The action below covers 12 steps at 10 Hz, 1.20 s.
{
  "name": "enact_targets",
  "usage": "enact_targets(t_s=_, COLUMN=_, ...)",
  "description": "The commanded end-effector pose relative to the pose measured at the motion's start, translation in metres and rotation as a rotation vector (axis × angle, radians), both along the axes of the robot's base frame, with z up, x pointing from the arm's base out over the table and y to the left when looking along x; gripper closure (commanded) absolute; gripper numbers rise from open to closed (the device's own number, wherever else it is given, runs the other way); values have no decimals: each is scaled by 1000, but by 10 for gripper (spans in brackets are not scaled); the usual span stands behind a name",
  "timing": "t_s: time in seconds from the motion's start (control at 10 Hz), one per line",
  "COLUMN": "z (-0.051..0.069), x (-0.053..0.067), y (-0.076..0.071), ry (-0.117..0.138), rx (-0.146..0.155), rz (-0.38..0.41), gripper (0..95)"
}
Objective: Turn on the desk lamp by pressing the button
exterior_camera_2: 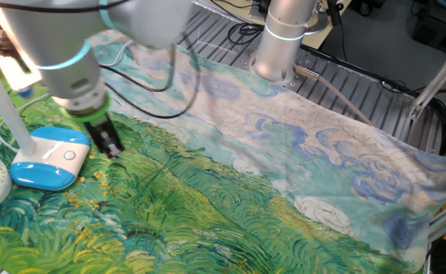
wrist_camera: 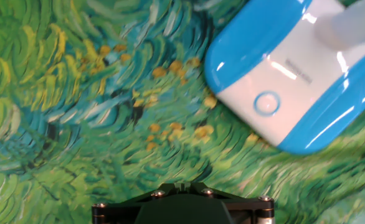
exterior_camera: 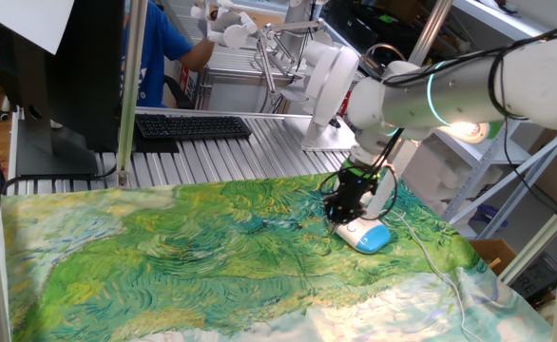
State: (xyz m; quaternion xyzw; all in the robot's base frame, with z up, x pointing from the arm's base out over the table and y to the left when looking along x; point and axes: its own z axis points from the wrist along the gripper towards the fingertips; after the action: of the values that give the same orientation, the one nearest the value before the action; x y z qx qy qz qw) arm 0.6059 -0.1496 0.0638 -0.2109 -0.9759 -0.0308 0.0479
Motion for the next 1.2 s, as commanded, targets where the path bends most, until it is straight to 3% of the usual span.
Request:
enact_targets(t_s=0.1, z=-4, x=2, y=10, ry=9, rx=3, rz=-25, gripper=950)
enact_targets(t_s=0.4, z=-8, x=0, y=19, ry=29, rx=-1, rz=-28, gripper=950)
enact_targets(t_s=0.5, z=-9, x=1, y=20, ry=45, rx=-11, rz=8, gripper=950)
enact_targets(t_s=0.7, z=-8, x=0, y=19, ry=44, rx=-22, rz=65, gripper=950)
enact_targets(t_s=0.8, z=-7, x=-1, y=18, ry=47, rx=-77, rz=67, gripper=950)
enact_targets(t_s=0.9, z=-7, x=-1, y=18, ry=47, rx=-100, rz=85, gripper=950)
enact_targets(t_s=1.2, z=-7, x=-1, y=18, ry=48, rx=-91, rz=70, gripper=950)
